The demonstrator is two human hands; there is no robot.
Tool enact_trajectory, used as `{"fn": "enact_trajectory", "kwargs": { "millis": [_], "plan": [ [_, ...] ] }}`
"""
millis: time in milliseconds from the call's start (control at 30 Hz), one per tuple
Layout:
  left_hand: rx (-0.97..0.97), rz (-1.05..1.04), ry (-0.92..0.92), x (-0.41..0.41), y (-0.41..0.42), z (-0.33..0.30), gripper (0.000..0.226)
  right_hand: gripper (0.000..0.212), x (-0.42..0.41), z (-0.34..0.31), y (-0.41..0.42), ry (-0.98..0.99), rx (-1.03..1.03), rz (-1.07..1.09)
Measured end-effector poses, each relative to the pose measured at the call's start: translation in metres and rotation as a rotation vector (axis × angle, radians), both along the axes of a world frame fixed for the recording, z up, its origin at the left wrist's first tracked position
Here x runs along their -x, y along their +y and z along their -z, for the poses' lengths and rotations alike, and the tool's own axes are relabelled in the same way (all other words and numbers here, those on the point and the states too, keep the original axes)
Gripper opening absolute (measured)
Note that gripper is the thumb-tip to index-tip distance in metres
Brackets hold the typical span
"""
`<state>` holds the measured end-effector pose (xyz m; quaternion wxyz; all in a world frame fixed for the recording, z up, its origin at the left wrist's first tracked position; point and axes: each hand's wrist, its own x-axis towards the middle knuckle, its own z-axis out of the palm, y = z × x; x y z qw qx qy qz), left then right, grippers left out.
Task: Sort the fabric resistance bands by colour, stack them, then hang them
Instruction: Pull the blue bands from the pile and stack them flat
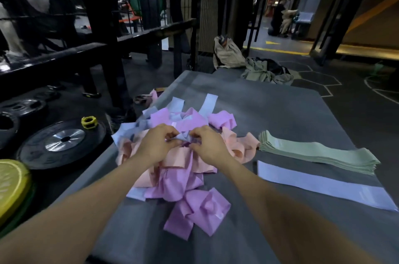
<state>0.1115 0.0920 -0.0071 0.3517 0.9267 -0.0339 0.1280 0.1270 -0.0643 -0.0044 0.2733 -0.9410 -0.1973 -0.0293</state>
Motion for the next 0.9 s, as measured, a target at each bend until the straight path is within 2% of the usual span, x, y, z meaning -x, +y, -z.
{"fn": "enact_trajectory", "kwargs": {
  "millis": [167, 333, 633, 767, 900],
  "plan": [
    [0.104, 0.041, -0.052, -0.001, -0.005, -0.022, 0.008, 0.024, 0.006, -0.023, -0.006, 0.060, -0.140, -0.001],
    [0.245, 0.080, -0.151, 0.010, -0.018, -0.068, 0.006, 0.036, 0.015, -0.054, -0.011, 0.068, -0.317, 0.054],
    [0.424, 0.163, -0.226, 0.030, -0.045, -0.145, 0.012, 0.006, 0.038, -0.105, -0.027, -0.037, -0.371, 0.072],
    [0.472, 0.155, -0.237, 0.039, -0.056, -0.161, 0.015, 0.029, 0.051, -0.128, -0.048, -0.087, -0.380, 0.067],
    [0.577, 0.156, -0.221, 0.049, -0.073, -0.164, 0.023, 0.028, 0.069, -0.144, -0.075, -0.117, -0.418, 0.055]
  ]
}}
